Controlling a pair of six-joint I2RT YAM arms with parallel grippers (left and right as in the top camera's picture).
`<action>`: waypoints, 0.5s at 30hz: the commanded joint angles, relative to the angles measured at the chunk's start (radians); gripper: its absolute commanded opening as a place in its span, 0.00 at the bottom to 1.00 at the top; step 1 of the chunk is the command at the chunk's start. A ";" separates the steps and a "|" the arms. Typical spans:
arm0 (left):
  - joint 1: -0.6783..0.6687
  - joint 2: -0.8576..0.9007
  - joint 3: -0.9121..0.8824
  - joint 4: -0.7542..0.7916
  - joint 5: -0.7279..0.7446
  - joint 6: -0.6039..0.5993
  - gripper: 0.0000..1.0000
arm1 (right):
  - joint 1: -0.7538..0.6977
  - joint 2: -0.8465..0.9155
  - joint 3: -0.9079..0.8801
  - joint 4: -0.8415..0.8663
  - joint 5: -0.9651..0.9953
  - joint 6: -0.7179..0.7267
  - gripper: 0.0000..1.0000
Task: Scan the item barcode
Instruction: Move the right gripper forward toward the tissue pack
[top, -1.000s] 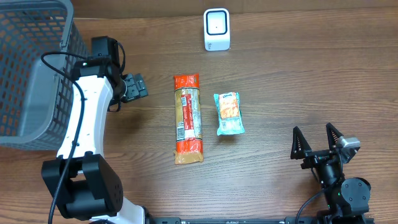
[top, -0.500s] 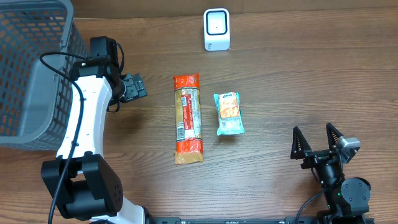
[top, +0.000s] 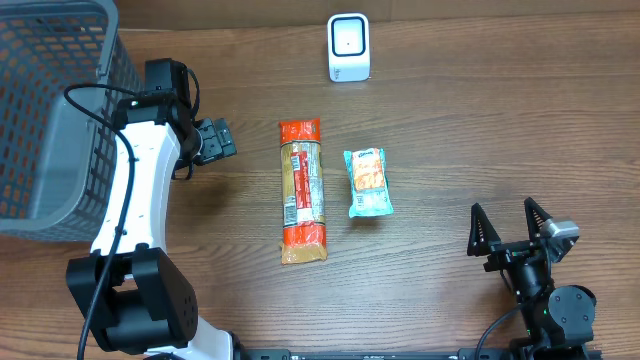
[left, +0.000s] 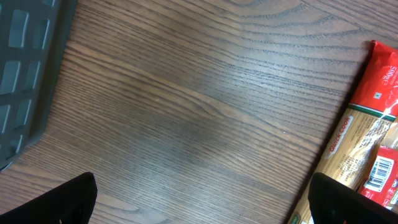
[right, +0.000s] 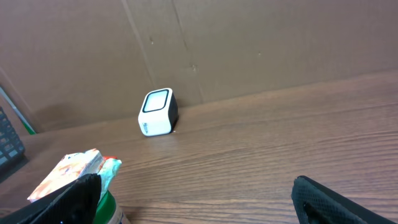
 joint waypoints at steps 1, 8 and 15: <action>0.003 -0.006 0.009 -0.002 -0.010 0.023 1.00 | -0.008 -0.009 0.007 -0.022 -0.002 0.001 1.00; 0.003 -0.006 0.009 -0.002 -0.010 0.023 1.00 | -0.008 0.017 0.266 -0.261 0.010 0.004 1.00; 0.003 -0.006 0.009 -0.002 -0.010 0.023 1.00 | -0.008 0.243 0.680 -0.526 0.008 0.003 1.00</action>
